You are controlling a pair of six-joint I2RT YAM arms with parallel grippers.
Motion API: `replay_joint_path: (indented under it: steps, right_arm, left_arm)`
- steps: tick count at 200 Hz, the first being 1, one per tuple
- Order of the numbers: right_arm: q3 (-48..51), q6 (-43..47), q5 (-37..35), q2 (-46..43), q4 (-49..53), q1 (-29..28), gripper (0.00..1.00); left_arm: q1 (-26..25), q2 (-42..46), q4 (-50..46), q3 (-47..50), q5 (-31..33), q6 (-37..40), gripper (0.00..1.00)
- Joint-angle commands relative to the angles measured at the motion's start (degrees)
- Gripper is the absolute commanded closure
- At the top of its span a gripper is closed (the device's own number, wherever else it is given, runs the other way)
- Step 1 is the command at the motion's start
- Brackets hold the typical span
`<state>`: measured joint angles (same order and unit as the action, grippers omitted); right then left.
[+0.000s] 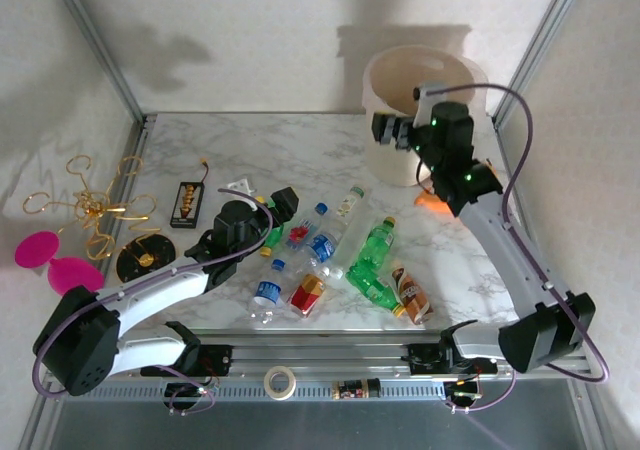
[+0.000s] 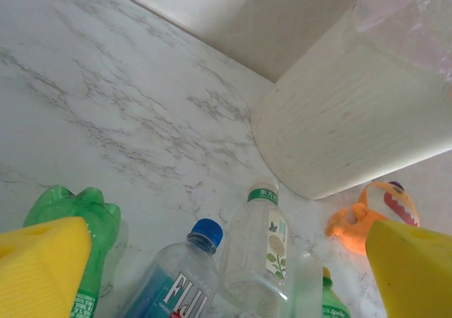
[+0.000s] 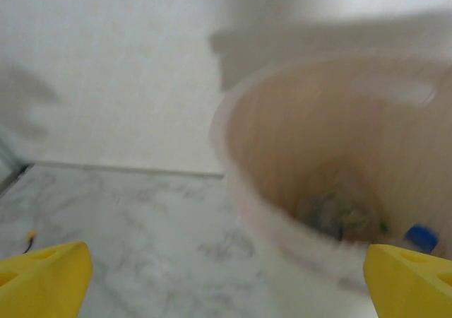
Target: Put the plastic bottles in the bin
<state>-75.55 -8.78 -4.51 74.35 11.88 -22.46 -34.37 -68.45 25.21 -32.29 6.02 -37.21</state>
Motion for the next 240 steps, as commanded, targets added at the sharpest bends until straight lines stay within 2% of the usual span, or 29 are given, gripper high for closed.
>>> replay_joint_path:
  steps: [1, 32, 73, 91, 122, 145, 170, 194, 240]
  right_arm:
    - [7.18, -4.24, 3.23, -3.76, 1.91, -1.28, 0.01]
    - [17.60, -9.70, 7.00, -7.85, 1.83, -2.88, 0.01]
    - [25.97, -17.64, 6.31, -8.96, 5.14, -5.03, 0.01]
    - [28.14, -20.82, 3.39, -9.05, 7.27, -6.91, 0.01]
    - [28.18, -27.29, -3.06, -6.66, 18.46, -10.26, 0.01]
    - [27.84, -33.59, -10.02, -5.97, 27.07, -15.42, 0.01]
    - [26.95, -39.59, -14.52, -5.62, 36.90, -19.48, 0.03]
    - [28.35, -44.58, -16.48, -7.50, 43.25, -20.78, 0.07]
    - [32.96, -49.41, -15.03, -11.38, 46.59, -20.89, 0.13]
  left_arm:
    - [0.73, -0.46, -0.91, -0.49, -2.28, 2.30, 0.00]
    - [0.88, -1.55, -0.16, -0.10, -3.62, 3.41, 0.01]
    - [0.88, -1.96, 1.01, 1.73, -5.14, 3.39, 0.00]
    - [0.88, -2.04, 1.83, 2.84, -5.49, 3.02, 0.00]
    - [0.88, -2.48, 2.68, 4.22, -6.02, 3.02, 0.00]
    - [0.88, -3.24, 3.27, 4.53, -6.20, 3.24, 0.00]
    - [0.88, -4.78, 3.44, 4.02, -6.93, 4.30, 0.00]
    - [0.88, -6.44, 4.03, 3.41, -7.64, 5.39, 0.00]
    - [0.88, -8.96, 3.72, 1.58, -9.43, 7.24, 0.00]
